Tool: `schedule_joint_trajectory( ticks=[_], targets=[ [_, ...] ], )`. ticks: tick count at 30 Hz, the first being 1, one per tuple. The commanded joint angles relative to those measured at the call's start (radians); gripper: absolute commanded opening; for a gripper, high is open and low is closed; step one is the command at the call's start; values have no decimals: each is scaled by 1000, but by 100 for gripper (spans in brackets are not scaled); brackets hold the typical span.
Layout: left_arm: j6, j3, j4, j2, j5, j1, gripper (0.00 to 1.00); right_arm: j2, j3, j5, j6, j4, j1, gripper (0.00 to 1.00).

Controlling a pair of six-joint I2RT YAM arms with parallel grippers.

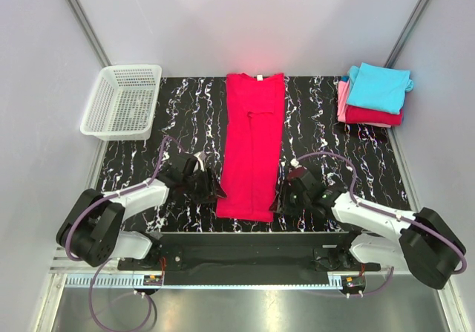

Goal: Fold and stack the t-shirts
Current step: Fold the tshirt

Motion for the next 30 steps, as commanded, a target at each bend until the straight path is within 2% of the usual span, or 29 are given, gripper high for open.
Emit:
schedule_joint_trajectory(
  ticks=[1, 15, 23, 27, 30],
  targets=[
    [-14, -9, 21, 7, 44, 6, 57, 27, 0, -21, 10, 46, 10, 43],
    [-31, 9, -5, 47, 118, 9, 55, 136, -8, -110, -24, 76, 12, 45],
    [-13, 16, -156, -34, 75, 9, 53, 168, -22, -146, -13, 124, 13, 45],
    [-26, -15, -160, -74, 75, 9, 53, 170, -36, -149, -7, 136, 12, 45],
    [-54, -43, -88, -68, 118, 8, 52, 173, -37, -149, -7, 138, 12, 43]
  ],
)
